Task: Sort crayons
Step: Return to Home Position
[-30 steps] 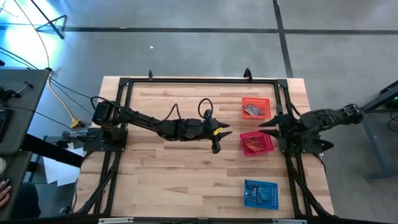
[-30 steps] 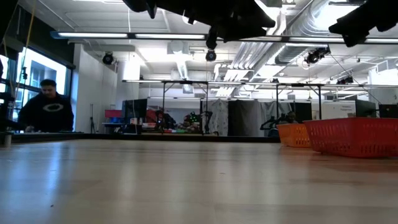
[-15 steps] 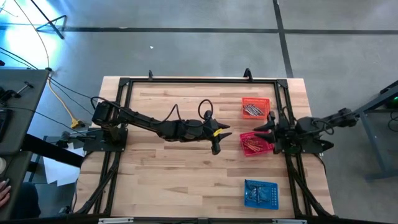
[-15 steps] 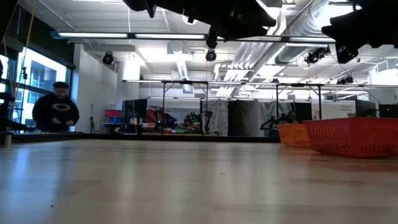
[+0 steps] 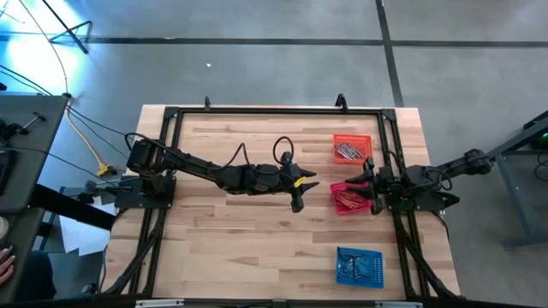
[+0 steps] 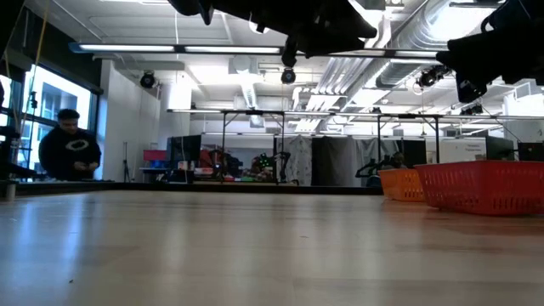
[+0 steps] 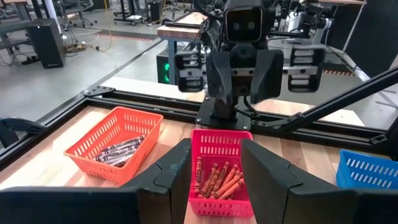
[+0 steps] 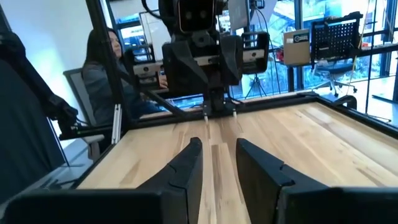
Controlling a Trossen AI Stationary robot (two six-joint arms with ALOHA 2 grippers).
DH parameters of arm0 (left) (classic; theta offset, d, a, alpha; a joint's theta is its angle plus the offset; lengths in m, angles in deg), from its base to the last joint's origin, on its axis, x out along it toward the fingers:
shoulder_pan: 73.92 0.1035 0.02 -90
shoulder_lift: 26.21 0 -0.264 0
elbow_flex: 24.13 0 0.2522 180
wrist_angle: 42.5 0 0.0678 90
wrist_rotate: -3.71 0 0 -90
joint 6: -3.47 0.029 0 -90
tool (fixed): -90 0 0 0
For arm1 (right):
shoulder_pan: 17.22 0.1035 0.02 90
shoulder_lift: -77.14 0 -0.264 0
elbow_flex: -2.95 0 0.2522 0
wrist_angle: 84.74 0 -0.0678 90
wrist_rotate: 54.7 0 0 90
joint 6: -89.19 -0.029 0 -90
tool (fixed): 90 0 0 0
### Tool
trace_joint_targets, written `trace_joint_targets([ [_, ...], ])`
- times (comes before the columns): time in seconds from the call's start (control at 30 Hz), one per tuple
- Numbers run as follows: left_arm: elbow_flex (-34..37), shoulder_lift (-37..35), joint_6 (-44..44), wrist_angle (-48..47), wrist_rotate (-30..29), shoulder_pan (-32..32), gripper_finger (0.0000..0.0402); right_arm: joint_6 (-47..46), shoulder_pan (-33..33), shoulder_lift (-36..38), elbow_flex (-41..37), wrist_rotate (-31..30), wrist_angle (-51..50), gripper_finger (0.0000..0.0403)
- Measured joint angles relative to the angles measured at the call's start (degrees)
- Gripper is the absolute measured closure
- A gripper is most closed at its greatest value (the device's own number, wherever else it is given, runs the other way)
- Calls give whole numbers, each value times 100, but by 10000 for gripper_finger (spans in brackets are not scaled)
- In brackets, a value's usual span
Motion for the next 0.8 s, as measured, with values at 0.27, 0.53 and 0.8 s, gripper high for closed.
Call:
trace_joint_targets([
  [0.27,0,0,0,-3,0,0,275,45,0,-11,-63,0,37,311],
  [0.53,0,0,-9,-3,2,0,275,-447,0,-60,-62,14,-531,311],
  [0.8,0,0,-2,-3,152,0,275,-142,0,-55,-61,24,-538,311],
])
